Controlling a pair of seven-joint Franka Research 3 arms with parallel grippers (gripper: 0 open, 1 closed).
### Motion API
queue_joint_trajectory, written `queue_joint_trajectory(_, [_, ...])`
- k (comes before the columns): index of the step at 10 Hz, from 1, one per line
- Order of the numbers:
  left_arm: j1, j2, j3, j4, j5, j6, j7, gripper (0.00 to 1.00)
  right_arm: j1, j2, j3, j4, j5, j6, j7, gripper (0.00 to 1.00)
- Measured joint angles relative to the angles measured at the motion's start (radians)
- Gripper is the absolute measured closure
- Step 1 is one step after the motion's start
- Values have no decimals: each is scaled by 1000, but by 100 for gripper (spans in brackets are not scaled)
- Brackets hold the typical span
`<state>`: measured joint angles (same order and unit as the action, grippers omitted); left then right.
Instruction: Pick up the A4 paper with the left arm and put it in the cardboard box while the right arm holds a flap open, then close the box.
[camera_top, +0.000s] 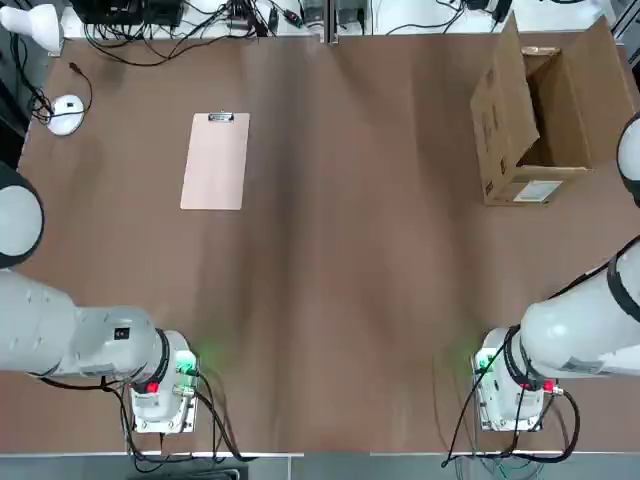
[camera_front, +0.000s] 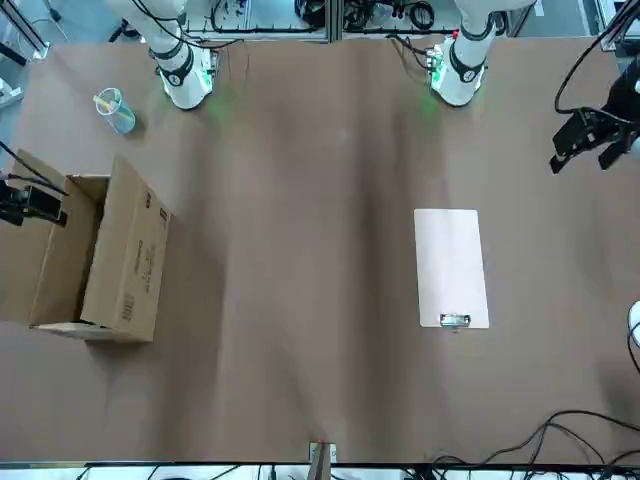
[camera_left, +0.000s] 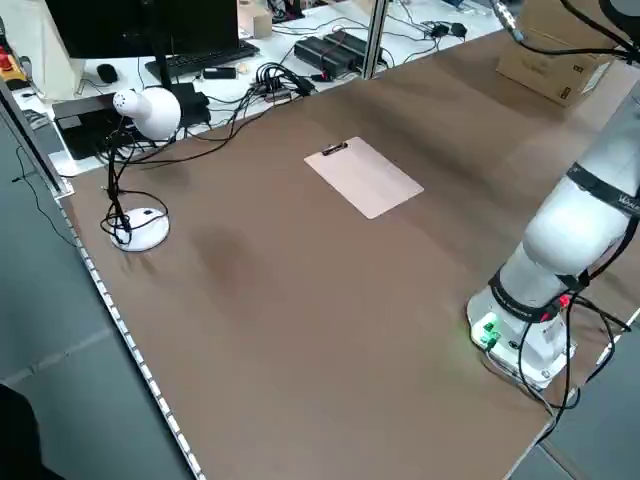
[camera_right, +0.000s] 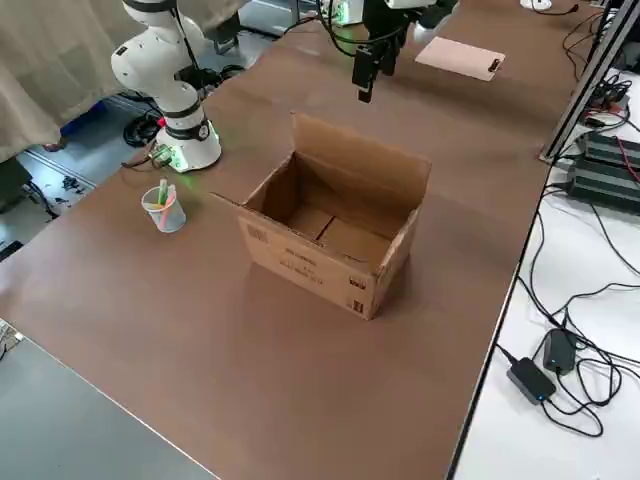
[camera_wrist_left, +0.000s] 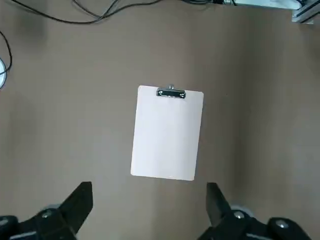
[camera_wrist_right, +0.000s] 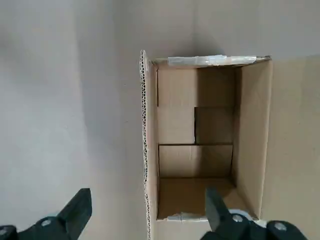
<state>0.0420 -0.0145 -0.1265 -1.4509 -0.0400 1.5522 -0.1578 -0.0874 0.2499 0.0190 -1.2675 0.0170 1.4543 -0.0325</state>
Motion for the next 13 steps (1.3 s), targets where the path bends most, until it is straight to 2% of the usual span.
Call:
queue_joint_trajectory(2, [0, 7, 0, -1, -11, 0, 0, 0, -3, 8, 0, 0, 1, 0, -78, 0])
queue_joint_trajectory(4, [4, 56, 2, -17, -11, -5, 0, 0, -9, 10, 0, 0, 1, 1, -215, 0])
queue_joint_trajectory(6, [18, 149, 2, -24, -15, 5, -3, 0, -47, 10, -1, 1, 1, 3, -466, 0])
queue_joint_trajectory(9, [41, 219, 3, -25, -26, 39, -17, 0, -86, 25, -1, 0, 1, 98, -887, 0])
queue_joint_trajectory(10, [39, 256, 2, -37, -26, 88, -58, 0, -102, 39, -1, 0, 1, 121, -1010, 0])
queue_joint_trajectory(13, [28, 361, 0, -122, -26, 337, -274, 0, -133, 86, -1, 0, 1, 213, -1410, 0])
